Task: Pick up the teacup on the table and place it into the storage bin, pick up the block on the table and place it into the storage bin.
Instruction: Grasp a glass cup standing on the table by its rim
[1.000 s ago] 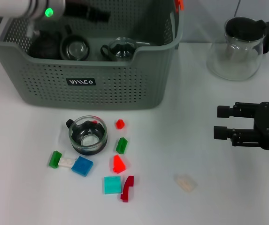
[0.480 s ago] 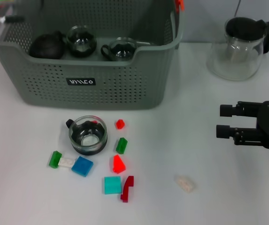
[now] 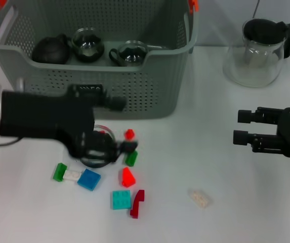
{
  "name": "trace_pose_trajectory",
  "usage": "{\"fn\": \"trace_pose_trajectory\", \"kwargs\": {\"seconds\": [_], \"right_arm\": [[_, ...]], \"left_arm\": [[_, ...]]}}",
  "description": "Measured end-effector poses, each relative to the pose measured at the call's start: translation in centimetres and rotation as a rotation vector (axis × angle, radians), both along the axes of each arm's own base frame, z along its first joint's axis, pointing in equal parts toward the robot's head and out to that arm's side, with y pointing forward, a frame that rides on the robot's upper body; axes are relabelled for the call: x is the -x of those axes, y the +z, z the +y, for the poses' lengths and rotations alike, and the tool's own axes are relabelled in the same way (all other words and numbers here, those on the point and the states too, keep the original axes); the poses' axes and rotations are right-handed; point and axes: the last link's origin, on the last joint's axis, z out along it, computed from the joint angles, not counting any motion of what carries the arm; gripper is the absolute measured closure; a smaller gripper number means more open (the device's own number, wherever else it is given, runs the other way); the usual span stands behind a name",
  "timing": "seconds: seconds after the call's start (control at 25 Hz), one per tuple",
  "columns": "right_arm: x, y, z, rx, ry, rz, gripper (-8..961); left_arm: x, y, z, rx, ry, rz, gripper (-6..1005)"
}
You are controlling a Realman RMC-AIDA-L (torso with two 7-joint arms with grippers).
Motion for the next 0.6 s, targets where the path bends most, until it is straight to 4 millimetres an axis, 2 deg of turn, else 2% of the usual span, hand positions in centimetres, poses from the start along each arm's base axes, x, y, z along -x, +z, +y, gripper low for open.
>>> {"fn": "trace_pose_trajectory", "kwargs": {"seconds": [0.24,0.6], "right_arm": [[0.0,-0.2,0.0,0.000,-0.009,0.009,199],[-0.2,-0.2,0.0,-0.003,-0.019,0.007,199]], "left_arm": [[1.9,-2.5,-0.2,0.090,0.025,0.217,153],[1.8,-5.7,2.3,0.065,0.092,0.448,160]]}}
